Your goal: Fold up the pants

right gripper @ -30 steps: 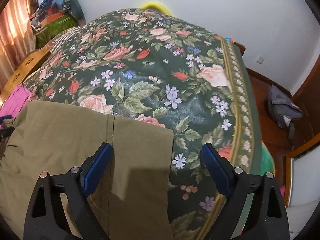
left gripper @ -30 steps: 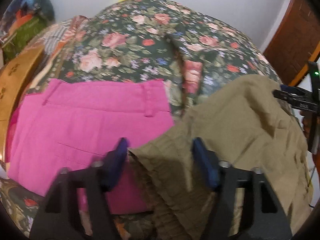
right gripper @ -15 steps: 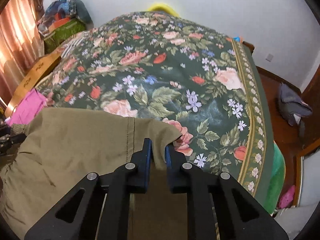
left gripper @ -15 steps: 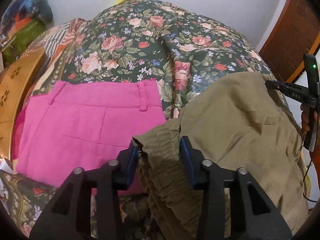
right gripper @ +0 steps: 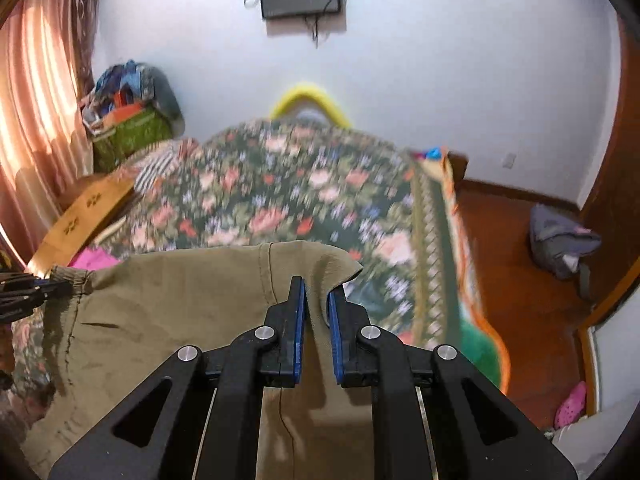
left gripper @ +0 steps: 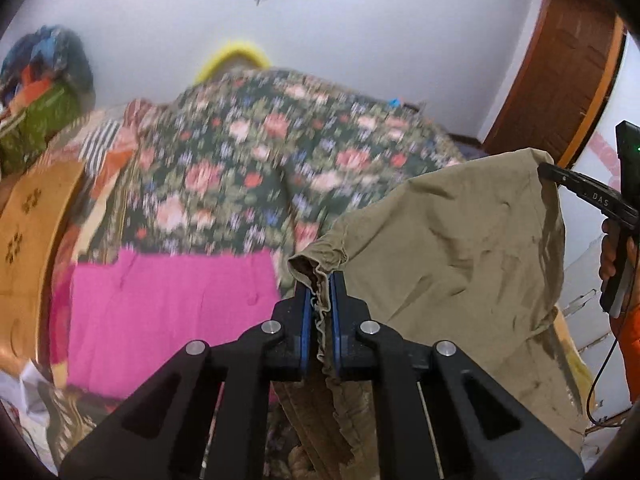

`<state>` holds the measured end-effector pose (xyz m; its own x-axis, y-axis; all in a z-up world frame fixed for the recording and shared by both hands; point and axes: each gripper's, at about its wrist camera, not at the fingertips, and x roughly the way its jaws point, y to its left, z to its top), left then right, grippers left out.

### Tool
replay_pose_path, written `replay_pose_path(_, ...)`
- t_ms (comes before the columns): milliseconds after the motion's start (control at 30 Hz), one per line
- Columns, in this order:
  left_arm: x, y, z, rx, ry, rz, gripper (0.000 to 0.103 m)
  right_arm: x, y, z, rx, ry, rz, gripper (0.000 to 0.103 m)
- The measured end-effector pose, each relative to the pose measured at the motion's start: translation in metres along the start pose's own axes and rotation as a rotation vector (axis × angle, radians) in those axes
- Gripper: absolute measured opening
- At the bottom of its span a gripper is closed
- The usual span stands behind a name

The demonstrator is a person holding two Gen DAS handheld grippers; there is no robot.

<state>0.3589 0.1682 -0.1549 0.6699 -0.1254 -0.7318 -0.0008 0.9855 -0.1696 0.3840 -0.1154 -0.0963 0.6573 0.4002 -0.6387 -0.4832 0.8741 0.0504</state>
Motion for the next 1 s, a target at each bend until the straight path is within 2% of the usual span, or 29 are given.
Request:
replay_pose_path(200,-0.027,-0.016,0.023,0.023,-0.073,-0.025,0.008,-0.040,-0.005,0.021,0.023,-0.110,-0.021,0.010)
replay_pose_path(367,-0.045,-0.028,0.015,0.063,-0.091,-0.045,0.008,-0.067,-0.001,0.013,0.032,-0.166,-0.005,0.010)
replay_pose_path(700,-0.078,-0.041,-0.027,0.107,-0.057,-0.084,0.008,-0.114,0.011,-0.042,0.062,-0.160,0.024,0.010)
replay_pose_path(1000,-0.103,-0.049,-0.079,0.121,-0.015,-0.102,0.008,-0.143,0.026,-0.098,0.104,-0.101,0.032,0.009)
